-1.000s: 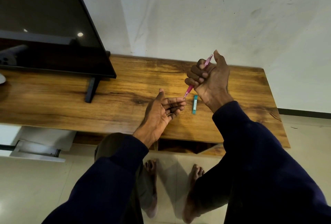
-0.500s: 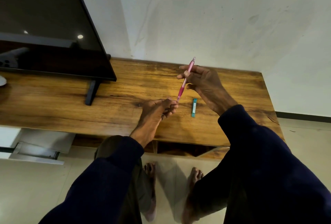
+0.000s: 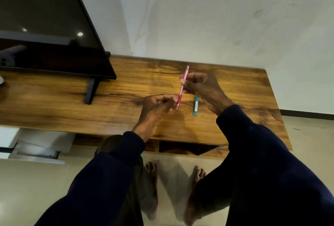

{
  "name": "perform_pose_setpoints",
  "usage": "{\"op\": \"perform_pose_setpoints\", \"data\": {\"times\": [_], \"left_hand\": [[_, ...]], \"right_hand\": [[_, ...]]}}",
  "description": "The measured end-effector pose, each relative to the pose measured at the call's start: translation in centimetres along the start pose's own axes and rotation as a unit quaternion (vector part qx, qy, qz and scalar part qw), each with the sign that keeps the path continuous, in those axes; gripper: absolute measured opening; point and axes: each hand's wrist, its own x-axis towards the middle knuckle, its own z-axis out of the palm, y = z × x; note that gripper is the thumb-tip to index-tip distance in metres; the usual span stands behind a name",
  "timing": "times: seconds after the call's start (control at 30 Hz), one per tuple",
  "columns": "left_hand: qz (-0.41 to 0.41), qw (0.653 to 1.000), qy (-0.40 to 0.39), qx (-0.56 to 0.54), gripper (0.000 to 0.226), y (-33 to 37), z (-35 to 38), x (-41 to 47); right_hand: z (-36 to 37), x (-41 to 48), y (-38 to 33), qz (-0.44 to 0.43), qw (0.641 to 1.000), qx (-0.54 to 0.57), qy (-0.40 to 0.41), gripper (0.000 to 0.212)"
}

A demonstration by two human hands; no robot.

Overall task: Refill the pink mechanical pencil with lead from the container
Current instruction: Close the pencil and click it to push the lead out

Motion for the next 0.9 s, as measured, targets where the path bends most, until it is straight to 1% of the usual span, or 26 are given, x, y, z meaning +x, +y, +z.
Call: {"op": "perform_pose_setpoints", "data": {"times": [0.1,0.23,0.27,0.33,0.43,0.5,0.57,0.63,0.9], "left_hand": [[0.015,1.0,-0.012,0.021,0.016,-0.1,0.1,0.5],[0.031,0.997,-0.008,0.071,0.02,-0.3,-0.1,1.0],[0.038,0.995,0.002,0.091,0.019,-0.4,-0.1,1.1],[0.056,0.987,0.03,0.145,0.018,-0.8,-0.1,1.3],[0.076,0.978,0.043,0.191,0.018,-1.6,-0.2,1.3],[0.08,0.971,0.047,0.22,0.017,-1.9,-0.2,1.3],[0.081,0.964,0.055,0.247,0.017,-2.1,-0.1,1.5],[0.084,0.957,0.061,0.27,0.017,-2.3,0.2,1.7],[0.079,0.95,0.074,0.293,0.021,-2.6,0.6,2.8]], "right_hand": [[0.3,0.3,0.6,0.0,1.0,-0.005,0.003,0.026],[0.0,0.6,1.5,0.007,0.999,-0.034,0.021,0.023],[-0.3,0.6,1.8,0.012,0.998,-0.056,0.036,0.022],[-1.2,0.6,2.7,0.018,0.987,-0.136,0.08,0.018],[-2.6,0.3,4.2,0.025,0.957,-0.262,0.122,0.018],[-3.0,0.0,5.0,0.033,0.944,-0.307,0.117,0.025],[-2.9,-0.3,5.5,0.033,0.933,-0.346,0.094,0.037],[-2.7,-0.2,5.8,0.029,0.925,-0.371,0.074,0.043],[-1.8,1.1,5.5,0.01,0.927,-0.37,0.057,0.04]]}}
